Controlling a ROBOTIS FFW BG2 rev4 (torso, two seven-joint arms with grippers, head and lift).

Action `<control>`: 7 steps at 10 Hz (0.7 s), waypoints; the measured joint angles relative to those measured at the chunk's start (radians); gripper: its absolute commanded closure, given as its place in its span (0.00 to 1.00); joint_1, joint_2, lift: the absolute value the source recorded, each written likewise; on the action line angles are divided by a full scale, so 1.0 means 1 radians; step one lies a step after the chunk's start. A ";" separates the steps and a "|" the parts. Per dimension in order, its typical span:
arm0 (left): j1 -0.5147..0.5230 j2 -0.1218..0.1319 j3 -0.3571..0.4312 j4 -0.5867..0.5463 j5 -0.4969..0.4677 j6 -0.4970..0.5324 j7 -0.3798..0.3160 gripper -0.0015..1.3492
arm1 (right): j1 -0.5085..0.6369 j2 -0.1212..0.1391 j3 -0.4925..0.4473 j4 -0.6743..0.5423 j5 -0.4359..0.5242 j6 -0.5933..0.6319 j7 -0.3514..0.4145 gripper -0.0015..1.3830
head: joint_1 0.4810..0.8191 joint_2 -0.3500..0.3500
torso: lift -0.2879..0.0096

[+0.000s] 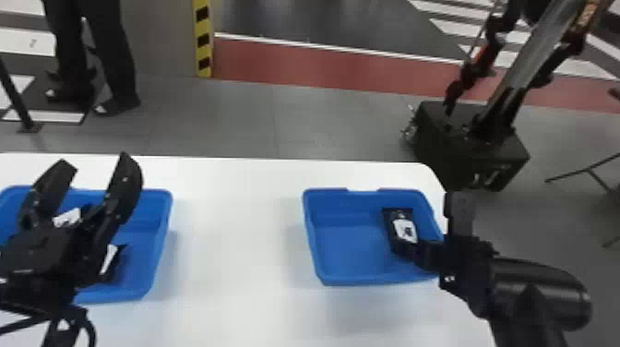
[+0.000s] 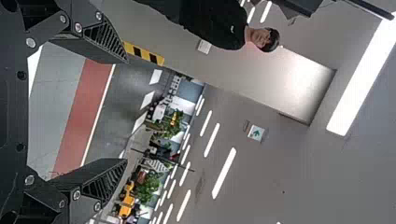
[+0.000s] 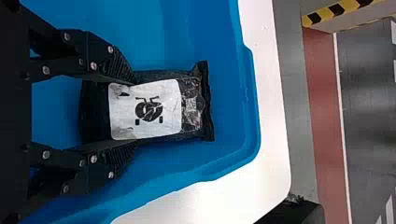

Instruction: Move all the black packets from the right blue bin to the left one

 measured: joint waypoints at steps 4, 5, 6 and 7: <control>-0.004 -0.002 0.004 0.000 -0.001 -0.002 0.000 0.22 | 0.060 0.010 0.001 -0.101 -0.034 -0.030 -0.005 0.93 | 0.63 0.21 | 0.60; -0.006 -0.003 0.005 0.000 -0.001 -0.004 0.000 0.22 | 0.090 0.011 0.008 -0.151 -0.053 -0.048 0.020 0.93 | 0.63 0.23 | 0.60; -0.006 -0.005 0.006 0.000 -0.001 -0.005 0.000 0.22 | 0.126 0.011 0.015 -0.222 -0.070 -0.087 0.078 0.93 | 0.63 0.27 | 0.60; -0.006 -0.006 0.009 0.000 -0.001 -0.006 0.000 0.22 | 0.154 0.012 0.023 -0.278 -0.077 -0.157 0.165 0.93 | 0.63 0.30 | 0.60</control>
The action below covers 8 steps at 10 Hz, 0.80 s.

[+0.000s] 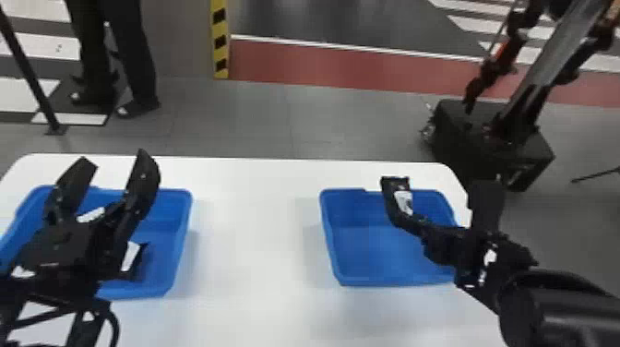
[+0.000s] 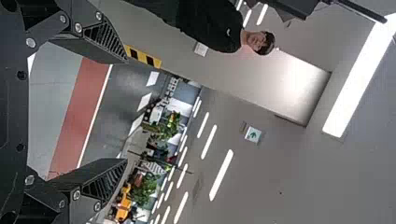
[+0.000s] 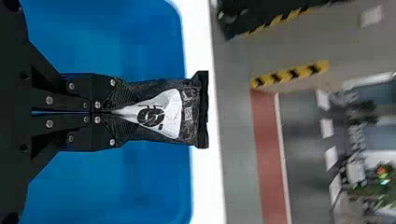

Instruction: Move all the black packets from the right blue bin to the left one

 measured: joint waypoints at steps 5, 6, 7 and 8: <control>-0.024 0.000 0.007 -0.022 0.029 0.109 0.000 0.22 | -0.134 0.003 0.170 0.081 -0.021 -0.392 0.410 0.93 | 0.61 0.55 | 0.60; -0.031 0.000 0.008 -0.040 0.041 0.154 0.000 0.22 | -0.163 0.006 0.224 0.074 -0.032 -0.391 0.449 0.93 | 0.57 0.61 | 0.60; -0.039 0.000 0.008 -0.058 0.058 0.188 0.000 0.22 | -0.207 0.009 0.283 0.087 -0.044 -0.377 0.493 0.93 | 0.55 0.64 | 0.60; -0.044 0.000 0.009 -0.072 0.073 0.204 0.000 0.22 | -0.261 0.011 0.342 0.125 -0.063 -0.364 0.541 0.93 | 0.51 0.70 | 0.60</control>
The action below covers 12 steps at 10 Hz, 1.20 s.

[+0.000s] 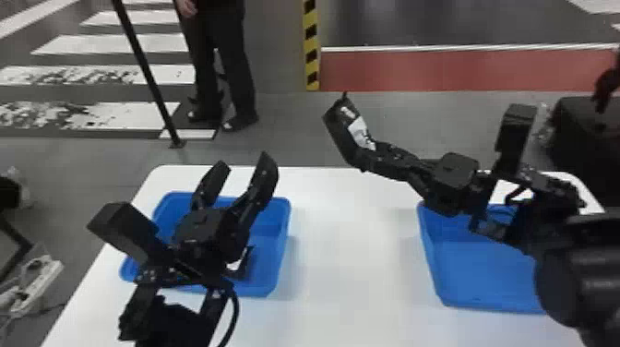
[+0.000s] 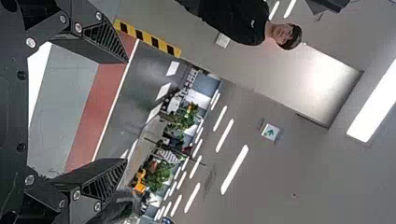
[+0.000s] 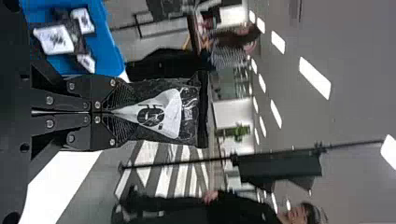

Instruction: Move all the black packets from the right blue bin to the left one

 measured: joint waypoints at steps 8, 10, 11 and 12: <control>0.002 0.000 -0.013 -0.064 0.042 0.006 -0.005 0.22 | -0.210 0.011 0.197 0.183 -0.104 0.096 0.154 0.93 | 0.44 0.86 | 0.60; -0.004 0.000 -0.024 -0.068 0.041 0.005 -0.005 0.22 | -0.226 0.015 0.229 0.196 -0.109 0.107 0.159 0.93 | 0.44 0.87 | 0.60; -0.006 0.001 -0.027 -0.069 0.041 0.006 -0.006 0.22 | -0.231 0.016 0.244 0.197 -0.111 0.111 0.163 0.93 | 0.44 0.88 | 0.60; -0.010 0.001 -0.028 -0.070 0.040 0.021 -0.006 0.22 | -0.239 0.016 0.265 0.198 -0.117 0.114 0.164 0.93 | 0.45 0.89 | 0.60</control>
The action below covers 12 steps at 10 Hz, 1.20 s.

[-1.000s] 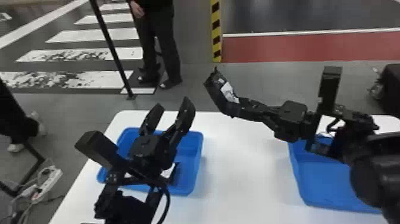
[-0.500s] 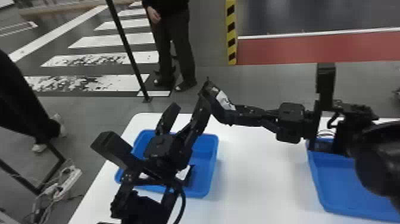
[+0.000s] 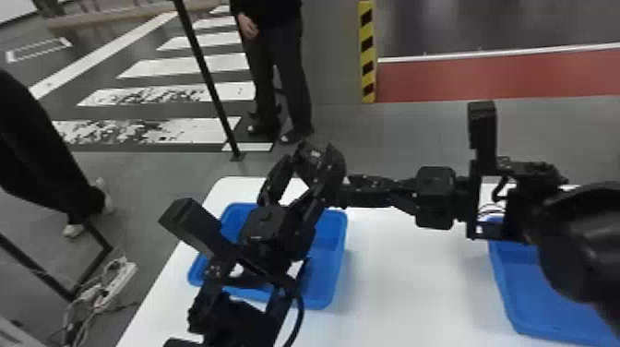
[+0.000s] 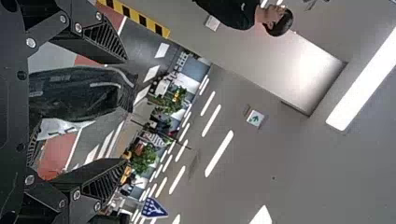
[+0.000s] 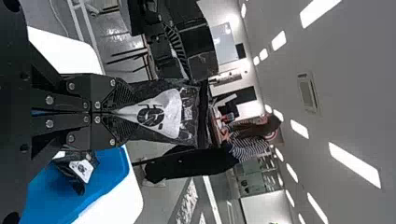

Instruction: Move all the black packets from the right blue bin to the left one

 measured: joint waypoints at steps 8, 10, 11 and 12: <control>0.018 0.016 -0.002 -0.132 -0.085 0.227 0.065 0.91 | -0.051 0.011 0.027 0.054 -0.009 -0.029 -0.001 0.93 | 0.45 0.89 | 0.60; 0.030 0.004 0.008 -0.134 -0.098 0.192 0.065 0.91 | -0.062 0.016 0.026 0.071 -0.010 -0.051 -0.006 0.67 | 0.42 0.90 | 0.60; 0.033 0.000 0.013 -0.134 -0.106 0.180 0.065 0.91 | -0.062 0.017 0.023 0.076 -0.018 -0.064 -0.009 0.22 | 0.41 0.91 | 0.60; 0.028 -0.001 0.024 -0.133 -0.127 0.162 0.075 0.91 | -0.053 0.017 0.001 0.077 -0.019 -0.076 -0.010 0.00 | 0.38 0.91 | 0.60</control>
